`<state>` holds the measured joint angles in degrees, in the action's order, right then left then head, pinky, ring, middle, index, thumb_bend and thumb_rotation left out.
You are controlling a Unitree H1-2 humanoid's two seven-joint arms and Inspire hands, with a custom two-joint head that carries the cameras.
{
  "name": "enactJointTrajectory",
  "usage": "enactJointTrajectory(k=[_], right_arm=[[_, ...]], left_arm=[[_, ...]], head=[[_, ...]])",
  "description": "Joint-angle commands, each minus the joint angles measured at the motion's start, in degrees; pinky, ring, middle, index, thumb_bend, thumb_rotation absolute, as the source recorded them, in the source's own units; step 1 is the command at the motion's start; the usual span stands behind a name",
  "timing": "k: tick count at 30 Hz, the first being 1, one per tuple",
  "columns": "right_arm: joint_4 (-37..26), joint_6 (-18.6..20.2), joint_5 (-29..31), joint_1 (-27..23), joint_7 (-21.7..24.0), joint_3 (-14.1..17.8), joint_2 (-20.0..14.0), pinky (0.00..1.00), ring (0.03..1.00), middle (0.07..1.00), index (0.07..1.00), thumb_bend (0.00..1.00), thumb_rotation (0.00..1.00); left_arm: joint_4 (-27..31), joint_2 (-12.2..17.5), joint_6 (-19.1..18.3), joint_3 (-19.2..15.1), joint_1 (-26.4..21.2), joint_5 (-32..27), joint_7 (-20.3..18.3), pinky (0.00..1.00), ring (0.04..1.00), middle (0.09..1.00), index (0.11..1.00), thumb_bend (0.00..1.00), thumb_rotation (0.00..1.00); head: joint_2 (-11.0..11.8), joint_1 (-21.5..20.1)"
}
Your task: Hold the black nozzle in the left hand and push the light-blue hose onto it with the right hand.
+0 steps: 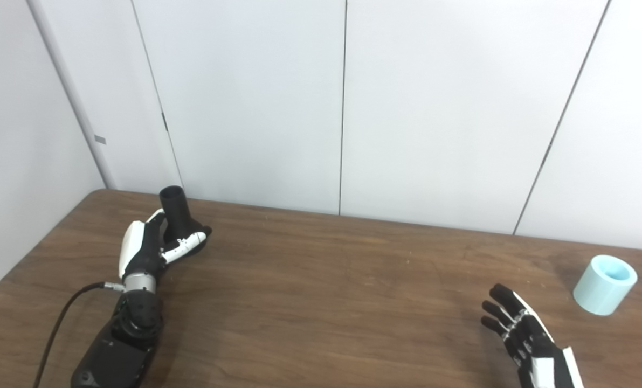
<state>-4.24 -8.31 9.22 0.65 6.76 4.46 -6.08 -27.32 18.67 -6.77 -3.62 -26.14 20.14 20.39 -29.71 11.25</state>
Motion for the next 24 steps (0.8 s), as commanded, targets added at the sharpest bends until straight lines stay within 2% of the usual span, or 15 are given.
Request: enactJointTrajectory(k=[1, 12, 24], right_arm=[[0.4, -0.1, 0.0, 1.3, -0.5, -0.2, 0.7, 0.79, 0.84, 0.874, 0.841, 0.59, 1.0], [0.1, 0.1, -0.2, 1.4, -0.4, -0.2, 0.6, 0.79, 0.838, 0.873, 0.841, 0.59, 1.0], [0.0, 0.3, -0.5, 1.3, -0.3, -0.1, 0.6, 0.79, 0.837, 0.873, 0.841, 0.59, 1.0]], left_arm=[[1.4, 1.7, 0.6, -0.4, -3.0, 0.7, 0.8, 1.0, 0.957, 0.892, 0.756, 0.78, 0.46], [1.1, 2.5, -0.7, -0.2, -2.9, 2.0, 1.3, 1.0, 0.948, 0.891, 0.755, 0.78, 0.45], [-2.0, 2.6, -0.1, 0.4, -3.8, 1.9, 1.9, 0.99, 0.946, 0.891, 0.738, 0.79, 0.44]], head=[[0.0, 0.0], [-0.4, 0.1], [-0.7, 0.0]])
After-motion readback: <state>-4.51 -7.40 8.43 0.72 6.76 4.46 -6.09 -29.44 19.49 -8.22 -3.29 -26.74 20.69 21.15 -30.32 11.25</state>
